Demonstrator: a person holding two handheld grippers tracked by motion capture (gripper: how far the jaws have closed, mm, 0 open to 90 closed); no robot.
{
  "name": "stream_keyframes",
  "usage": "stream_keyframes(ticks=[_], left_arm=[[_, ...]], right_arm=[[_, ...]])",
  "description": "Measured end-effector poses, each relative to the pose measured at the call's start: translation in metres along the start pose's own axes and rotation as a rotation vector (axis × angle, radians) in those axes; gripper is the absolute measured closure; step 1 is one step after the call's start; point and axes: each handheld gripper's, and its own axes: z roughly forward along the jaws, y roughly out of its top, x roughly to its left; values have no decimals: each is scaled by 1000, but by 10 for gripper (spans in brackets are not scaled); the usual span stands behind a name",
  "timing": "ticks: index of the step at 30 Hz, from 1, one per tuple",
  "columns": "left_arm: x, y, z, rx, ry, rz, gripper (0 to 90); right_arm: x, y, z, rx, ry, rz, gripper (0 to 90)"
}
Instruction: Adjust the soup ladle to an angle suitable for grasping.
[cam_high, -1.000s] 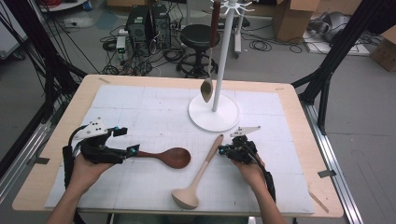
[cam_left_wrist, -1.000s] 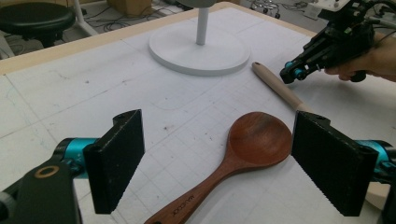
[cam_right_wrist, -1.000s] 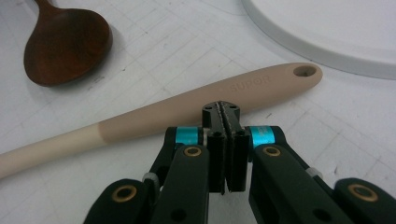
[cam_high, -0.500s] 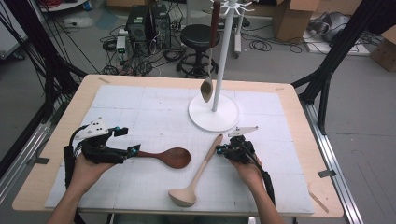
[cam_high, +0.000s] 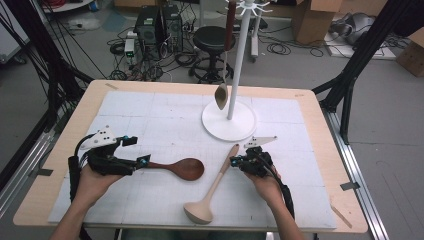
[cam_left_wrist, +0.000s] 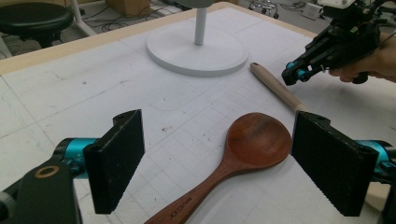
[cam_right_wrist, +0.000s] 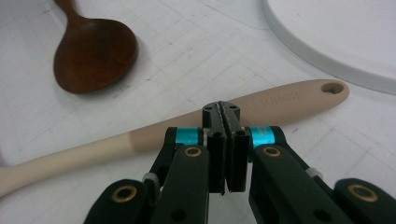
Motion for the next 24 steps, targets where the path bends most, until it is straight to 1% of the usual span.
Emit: stream_keyframes(ticks=[3,9,11,18,23,24], left_arm=[[0,0,0,0,-1,2,184],[-1,0,0,3,-2,3,184],[-1,0,1,2,-1,1,184],[-1,0,0,3,-1,3,184],[-1,0,0,2,-2,2,184],[-1,0,0,2,-2,4,184]], right_arm=[[5,1,0,-1,17,-10,896],[21,4,3,-7,62,-51,896],[27,4,7,-2,82,-60,896],[44,5,20,31,123,-102,892],[51,6,28,49,133,-125,893],[53,7,29,57,138,-124,893]])
